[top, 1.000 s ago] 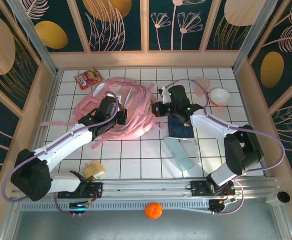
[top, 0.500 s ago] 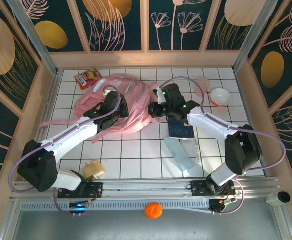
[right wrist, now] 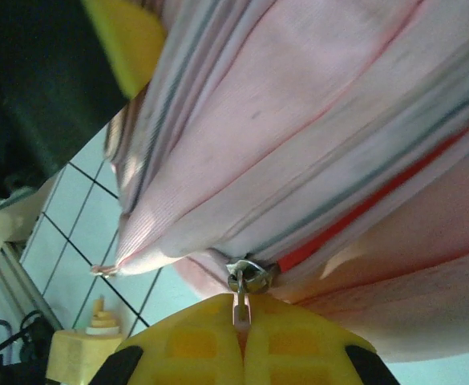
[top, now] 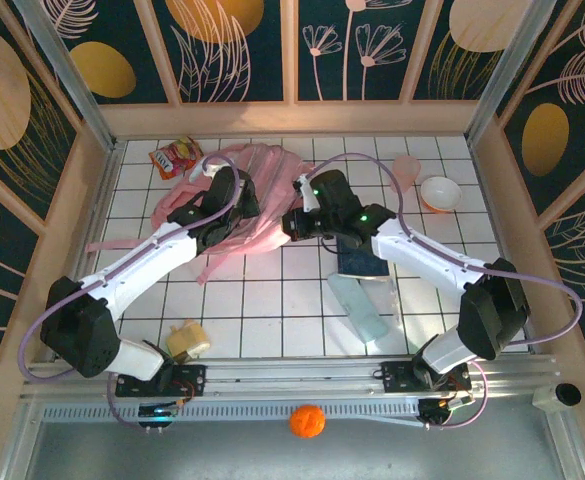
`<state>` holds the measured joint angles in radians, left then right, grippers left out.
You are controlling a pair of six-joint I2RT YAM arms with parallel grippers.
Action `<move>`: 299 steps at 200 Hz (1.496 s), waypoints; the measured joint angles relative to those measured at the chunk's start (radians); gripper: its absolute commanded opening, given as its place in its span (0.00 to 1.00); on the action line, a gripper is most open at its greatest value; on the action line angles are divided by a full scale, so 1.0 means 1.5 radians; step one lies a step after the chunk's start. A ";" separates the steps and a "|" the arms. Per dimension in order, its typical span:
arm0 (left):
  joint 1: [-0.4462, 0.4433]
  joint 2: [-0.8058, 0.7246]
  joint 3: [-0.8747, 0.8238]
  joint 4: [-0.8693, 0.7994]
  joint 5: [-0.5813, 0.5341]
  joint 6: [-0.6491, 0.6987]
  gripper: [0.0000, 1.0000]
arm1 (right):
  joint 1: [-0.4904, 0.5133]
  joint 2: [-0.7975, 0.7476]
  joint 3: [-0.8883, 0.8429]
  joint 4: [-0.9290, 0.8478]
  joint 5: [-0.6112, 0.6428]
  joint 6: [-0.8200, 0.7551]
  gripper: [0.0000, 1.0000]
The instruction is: Pack the student bag
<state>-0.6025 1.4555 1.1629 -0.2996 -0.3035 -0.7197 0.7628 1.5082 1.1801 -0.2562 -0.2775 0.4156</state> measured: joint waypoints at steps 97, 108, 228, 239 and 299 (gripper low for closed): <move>0.000 0.048 0.098 -0.027 -0.041 -0.078 0.00 | 0.102 0.010 -0.065 0.129 0.145 0.165 0.00; 0.000 0.048 0.098 -0.027 -0.041 -0.091 0.00 | 0.119 0.011 -0.066 0.134 0.175 0.174 0.00; 0.001 0.071 0.178 -0.049 -0.041 -0.149 0.00 | 0.310 0.168 -0.020 0.295 0.543 0.151 0.00; 0.001 0.073 0.181 -0.048 -0.040 -0.154 0.00 | 0.313 0.194 -0.012 0.318 0.555 0.142 0.00; 0.001 0.075 0.182 -0.040 -0.027 -0.188 0.00 | 0.323 0.322 0.064 0.416 0.550 0.105 0.00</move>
<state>-0.6006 1.5673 1.4364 -0.3595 -0.3443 -1.0019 1.2476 1.9911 1.2762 0.3676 0.5476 0.5732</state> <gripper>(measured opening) 0.051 0.050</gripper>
